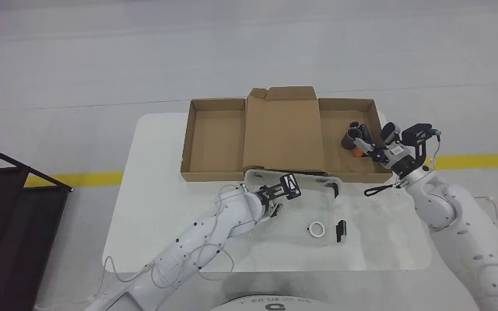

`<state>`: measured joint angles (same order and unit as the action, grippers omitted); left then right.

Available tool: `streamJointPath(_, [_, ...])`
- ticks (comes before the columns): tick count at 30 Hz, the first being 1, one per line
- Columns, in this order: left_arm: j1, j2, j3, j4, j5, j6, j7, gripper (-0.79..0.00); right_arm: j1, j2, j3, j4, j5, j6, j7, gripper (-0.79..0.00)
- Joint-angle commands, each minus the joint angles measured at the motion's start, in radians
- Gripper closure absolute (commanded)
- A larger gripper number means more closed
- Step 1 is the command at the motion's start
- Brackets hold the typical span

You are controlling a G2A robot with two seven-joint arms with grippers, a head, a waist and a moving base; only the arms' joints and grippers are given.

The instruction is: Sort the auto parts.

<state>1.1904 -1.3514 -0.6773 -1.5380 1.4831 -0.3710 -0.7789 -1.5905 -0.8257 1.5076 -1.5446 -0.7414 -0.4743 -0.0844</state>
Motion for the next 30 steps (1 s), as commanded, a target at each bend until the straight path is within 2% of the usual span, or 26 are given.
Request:
streamJointPath(1, [0.000, -0.001, -0.001, -0.002, 0.000, 0.004, 0.003, -0.139, 0.000, 0.000, 0.000, 0.000, 0.000, -0.001, 0.000, -0.785])
streamJointPath(2, [0.000, -0.001, -0.001, -0.006, 0.004, 0.006, 0.005, -0.089, 0.000, 0.000, 0.000, 0.000, 0.000, -0.001, 0.000, -0.785])
streamJointPath(3, [0.002, -0.001, -0.002, -0.009, 0.006, 0.006, 0.006, 0.000, 0.000, 0.000, 0.000, 0.000, 0.000, -0.001, 0.000, -0.785])
streamJointPath(8, [0.012, 0.002, -0.009, -0.031, 0.026, 0.012, 0.004, 0.000, 0.000, 0.000, 0.000, 0.000, 0.000, -0.001, 0.000, -0.785])
streamJointPath(9, [0.015, 0.003, -0.009, -0.036, 0.031, 0.013, 0.002, -0.052, 0.000, 0.000, 0.000, 0.000, 0.000, -0.001, 0.000, -0.785])
streamJointPath(10, [0.018, 0.003, -0.009, -0.040, 0.036, 0.013, 0.001, -0.175, 0.000, 0.000, 0.000, 0.000, 0.000, -0.001, 0.000, -0.785])
streamJointPath(11, [0.021, 0.004, -0.010, -0.044, 0.038, 0.013, -0.001, -0.256, 0.000, 0.000, 0.000, 0.000, 0.000, -0.001, 0.000, -0.785])
streamJointPath(13, [0.028, 0.005, -0.011, -0.053, 0.044, 0.014, -0.005, -0.499, 0.000, 0.000, 0.000, 0.000, 0.000, -0.001, 0.000, -0.785])
streamJointPath(15, [0.034, 0.006, -0.012, -0.062, 0.049, 0.016, -0.003, -0.785, 0.000, 0.000, 0.000, 0.000, 0.000, -0.001, 0.000, -0.785])
streamJointPath(22, [0.051, 0.005, -0.010, -0.099, 0.038, 0.013, 0.007, -0.785, 0.000, 0.000, 0.000, 0.000, 0.000, -0.001, 0.000, -0.785])
streamJointPath(30, [0.055, 0.001, 0.001, -0.092, 0.039, 0.014, 0.014, -0.785, 0.000, 0.000, 0.000, 0.000, 0.000, -0.001, 0.000, -0.785])
